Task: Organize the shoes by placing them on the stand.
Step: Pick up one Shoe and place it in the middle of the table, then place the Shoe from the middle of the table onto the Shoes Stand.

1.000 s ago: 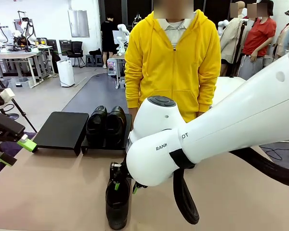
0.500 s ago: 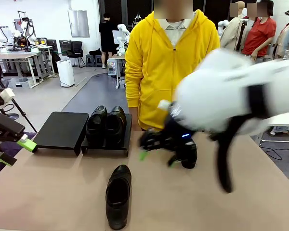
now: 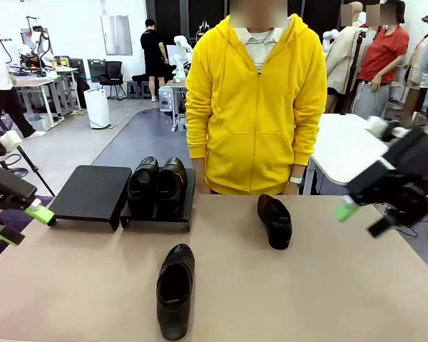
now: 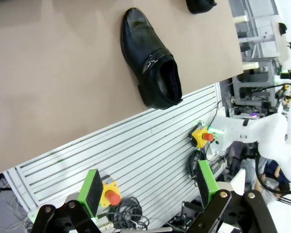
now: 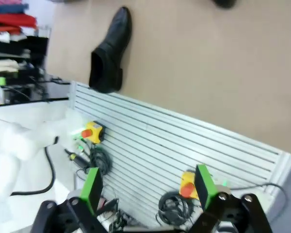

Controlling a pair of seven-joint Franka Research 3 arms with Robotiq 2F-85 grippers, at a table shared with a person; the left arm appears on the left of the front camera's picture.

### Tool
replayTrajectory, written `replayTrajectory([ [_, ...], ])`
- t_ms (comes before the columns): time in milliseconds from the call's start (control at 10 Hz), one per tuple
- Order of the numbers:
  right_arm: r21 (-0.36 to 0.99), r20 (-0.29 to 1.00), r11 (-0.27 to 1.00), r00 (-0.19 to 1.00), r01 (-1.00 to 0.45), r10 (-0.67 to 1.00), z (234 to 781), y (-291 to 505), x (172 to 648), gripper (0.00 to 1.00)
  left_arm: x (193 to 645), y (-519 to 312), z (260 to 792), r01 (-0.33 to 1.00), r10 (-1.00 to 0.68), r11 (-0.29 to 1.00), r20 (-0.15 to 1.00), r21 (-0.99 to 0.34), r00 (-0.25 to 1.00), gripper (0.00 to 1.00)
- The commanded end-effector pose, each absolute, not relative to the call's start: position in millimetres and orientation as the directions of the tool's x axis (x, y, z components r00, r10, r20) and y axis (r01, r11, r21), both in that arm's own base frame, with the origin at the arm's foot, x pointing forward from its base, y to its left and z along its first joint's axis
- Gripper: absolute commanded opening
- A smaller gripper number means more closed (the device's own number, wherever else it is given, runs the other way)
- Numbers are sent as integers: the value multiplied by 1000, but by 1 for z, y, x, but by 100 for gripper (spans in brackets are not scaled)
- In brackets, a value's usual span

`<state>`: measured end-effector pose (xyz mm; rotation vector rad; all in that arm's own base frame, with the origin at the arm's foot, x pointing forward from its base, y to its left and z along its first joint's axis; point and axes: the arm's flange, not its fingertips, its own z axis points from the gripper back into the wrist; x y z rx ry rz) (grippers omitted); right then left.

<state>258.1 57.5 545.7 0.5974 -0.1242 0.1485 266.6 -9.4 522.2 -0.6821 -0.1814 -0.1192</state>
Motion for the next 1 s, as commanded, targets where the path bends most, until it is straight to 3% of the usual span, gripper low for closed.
replayTrajectory([
  [0,539,154,819,979,-196,133,518,47,251,100,267,-9,524,165,-44,760,204,-629,978,100],
  [200,552,146,817,984,-166,101,541,42,258,100,267,-9,524,165,-44,760,204,-629,978,100],
  [900,552,146,817,984,-166,101,541,42,258,100,267,-9,524,165,-44,760,204,-629,978,100],
])
